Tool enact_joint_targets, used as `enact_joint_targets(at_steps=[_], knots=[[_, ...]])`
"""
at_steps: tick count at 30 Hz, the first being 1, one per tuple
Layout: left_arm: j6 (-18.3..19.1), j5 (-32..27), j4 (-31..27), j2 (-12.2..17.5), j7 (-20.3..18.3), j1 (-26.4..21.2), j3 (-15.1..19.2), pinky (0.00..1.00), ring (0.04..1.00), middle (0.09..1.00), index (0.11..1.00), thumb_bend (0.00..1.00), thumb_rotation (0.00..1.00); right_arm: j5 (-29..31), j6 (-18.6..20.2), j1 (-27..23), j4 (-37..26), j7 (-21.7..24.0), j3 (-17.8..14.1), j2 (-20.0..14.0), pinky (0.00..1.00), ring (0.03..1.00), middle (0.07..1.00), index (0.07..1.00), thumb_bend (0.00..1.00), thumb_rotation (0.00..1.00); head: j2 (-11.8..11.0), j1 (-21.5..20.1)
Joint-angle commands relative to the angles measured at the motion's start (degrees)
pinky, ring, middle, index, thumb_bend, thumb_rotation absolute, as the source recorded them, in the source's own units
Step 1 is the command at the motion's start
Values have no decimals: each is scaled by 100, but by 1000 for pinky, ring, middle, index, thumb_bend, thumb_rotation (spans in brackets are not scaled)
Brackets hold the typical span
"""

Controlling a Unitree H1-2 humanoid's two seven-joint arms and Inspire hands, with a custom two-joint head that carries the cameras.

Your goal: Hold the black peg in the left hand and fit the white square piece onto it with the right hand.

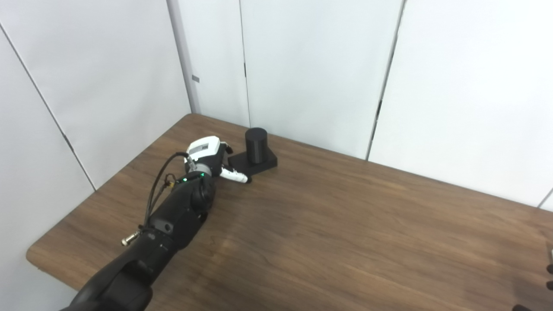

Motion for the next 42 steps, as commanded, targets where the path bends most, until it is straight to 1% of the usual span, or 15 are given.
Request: enact_joint_targets(at_steps=[1,5,9,12,14,21,23,25,28,29,30,31,33,37,42], knots=[[-123,57,38,112,141,-314,-65,708,895,912,746,1000,328,23,-31,-87,-291,-15,-62,-49,383,551,635,586,599,26,3,-11],[-149,54,181,103,242,-365,-158,661,879,898,726,1000,327,59,-71,-80,-299,-6,-72,-48,394,561,637,588,596,32,28,-46],[-206,2,395,68,349,-426,-212,694,887,902,717,988,300,45,-34,-65,-336,-16,-79,-21,395,569,645,592,590,18,31,-96],[-226,8,546,50,416,-468,-265,688,878,895,718,983,301,32,14,-44,-384,-11,-85,-7,396,570,648,593,585,3,24,-111],[-257,-30,616,35,447,-482,-262,679,872,889,718,976,296,5,71,-26,-442,-11,-86,7,398,572,647,593,590,21,29,-132],[-394,-112,913,33,464,-578,-335,711,879,881,709,930,276,39,9,33,-484,-14,-96,0,401,572,653,597,569,0,71,-223],[-513,-161,1008,26,485,-599,-355,714,877,879,700,918,264,66,69,58,-544,-9,-112,13,400,569,653,597,563,0,90,-233],[-658,-196,1106,34,480,-627,-400,687,860,870,678,904,245,76,102,77,-582,-8,-123,18,404,569,652,597,560,1,107,-241],[-791,-223,1199,35,430,-673,-493,640,824,843,611,853,203,64,69,88,-589,-16,-132,10,407,570,652,597,554,29,130,-250],[-835,-244,1214,19,457,-675,-502,636,813,825,551,692,138,56,68,88,-594,-21,-135,11,404,566,651,597,551,27,130,-250],[-883,-262,1214,10,476,-670,-516,626,799,804,519,610,102,48,79,88,-599,-23,-138,11,402,562,650,598,548,33,130,-250],[-921,-284,1236,-1,490,-674,-527,605,779,778,498,559,79,45,97,88,-608,-22,-142,11,400,559,649,598,543,44,137,-261],[-989,-322,1252,-13,515,-667,-539,588,752,743,486,532,65,48,123,90,-624,-17,-148,10,399,559,650,598,536,52,149,-277],[-1007,-301,1218,-17,498,-653,-586,613,779,777,482,523,59,46,92,76,-593,-42,-183,5,392,547,646,596,540,20,167,-271],[-1008,-311,1090,-36,556,-588,-580,602,768,779,481,523,56,90,111,68,-584,-19,-220,0,396,551,646,593,548,1,168,-245]])
